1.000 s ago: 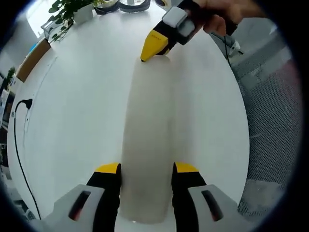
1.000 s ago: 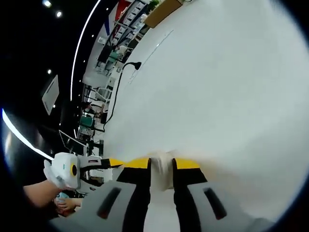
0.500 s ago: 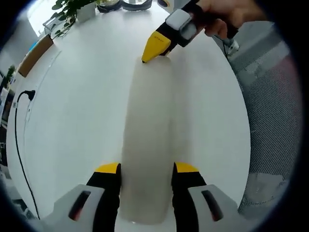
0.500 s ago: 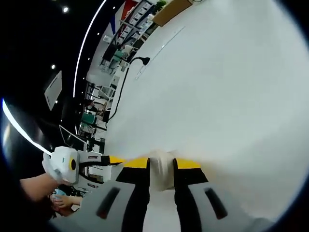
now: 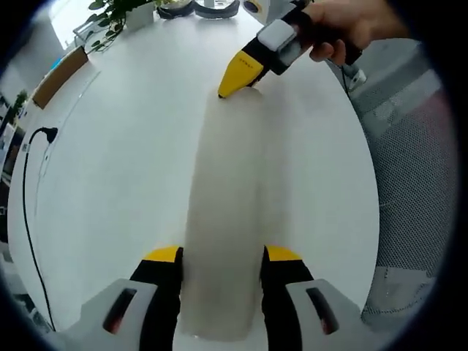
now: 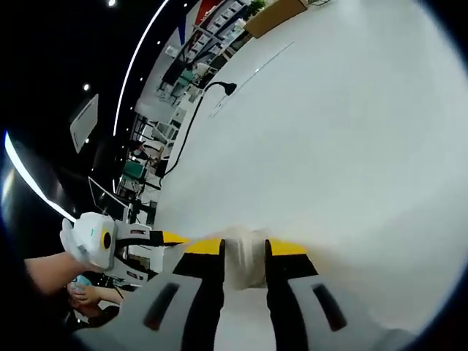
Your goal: Arrange the utensils inside the cutlery case until each visible utensil rests in its matching compartment.
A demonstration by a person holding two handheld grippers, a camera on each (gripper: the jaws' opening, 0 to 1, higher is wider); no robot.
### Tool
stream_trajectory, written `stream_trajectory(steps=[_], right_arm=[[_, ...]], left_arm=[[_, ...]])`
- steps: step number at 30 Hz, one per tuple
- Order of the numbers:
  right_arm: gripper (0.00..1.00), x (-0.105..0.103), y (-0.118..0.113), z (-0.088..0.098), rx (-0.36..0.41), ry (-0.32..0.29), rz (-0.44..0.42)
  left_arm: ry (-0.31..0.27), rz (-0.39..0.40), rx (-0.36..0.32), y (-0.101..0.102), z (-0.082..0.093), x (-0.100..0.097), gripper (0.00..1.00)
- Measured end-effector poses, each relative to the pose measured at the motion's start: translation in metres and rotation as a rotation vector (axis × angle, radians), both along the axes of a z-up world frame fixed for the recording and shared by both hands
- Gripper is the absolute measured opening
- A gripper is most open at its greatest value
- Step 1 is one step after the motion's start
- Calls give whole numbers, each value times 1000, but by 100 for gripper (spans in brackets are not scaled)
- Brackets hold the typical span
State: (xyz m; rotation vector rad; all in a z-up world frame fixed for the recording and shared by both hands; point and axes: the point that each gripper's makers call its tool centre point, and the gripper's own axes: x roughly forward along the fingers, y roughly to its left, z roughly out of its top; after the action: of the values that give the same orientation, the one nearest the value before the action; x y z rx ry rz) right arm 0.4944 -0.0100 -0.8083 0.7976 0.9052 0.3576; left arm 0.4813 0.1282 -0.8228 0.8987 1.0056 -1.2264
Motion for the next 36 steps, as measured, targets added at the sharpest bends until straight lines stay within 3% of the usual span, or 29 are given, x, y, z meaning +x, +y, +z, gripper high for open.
stream_trajectory(steps=[4, 7, 10, 13, 15, 17, 18, 21, 23, 25, 27, 28, 30, 32, 36], right_arm=[[31, 2, -3, 7, 35, -13, -17], [40, 1, -9, 13, 1, -39, 19], [43, -1, -15, 28, -41, -98, 64], [35, -15, -19, 41, -85, -120, 157], [44, -22, -24, 48, -138, -153, 226], [49, -31, -28, 61, -189, -194, 290], [47, -32, -32, 70, -233, -244, 318], [43, -43, -37, 88, -296, -304, 383], [43, -54, -38, 98, -342, -334, 447], [40, -66, -47, 98, -433, -329, 507], [37, -76, -55, 97, -499, -306, 541], [37, -85, -59, 98, -529, -293, 564], [42, -93, -55, 109, -527, -344, 589], [45, -106, -56, 119, -526, -339, 602], [48, -126, -57, 152, -518, -405, 602]], left_arm=[[-19, -13, 0, 2, 1, 0, 48], [-20, -28, 13, 8, 1, -6, 59], [-41, 0, -9, 11, 10, -10, 59], [-55, 126, -99, 6, 29, -12, 61], [-33, 251, -185, 3, 46, -17, 62], [-75, 316, -220, 9, 62, -16, 65], [-91, 339, -256, 10, 72, -20, 66], [-127, 452, -346, 14, 96, -26, 66], [-120, 524, -358, 22, 106, -36, 66], [-125, 581, -368, 28, 115, -43, 66], [-98, 659, -383, 32, 124, -54, 59], [-97, 654, -415, 31, 134, -62, 59], [-182, 653, -424, 39, 150, -68, 67], [-178, 678, -438, 45, 160, -82, 76], [-226, 763, -488, 62, 182, -99, 88]])
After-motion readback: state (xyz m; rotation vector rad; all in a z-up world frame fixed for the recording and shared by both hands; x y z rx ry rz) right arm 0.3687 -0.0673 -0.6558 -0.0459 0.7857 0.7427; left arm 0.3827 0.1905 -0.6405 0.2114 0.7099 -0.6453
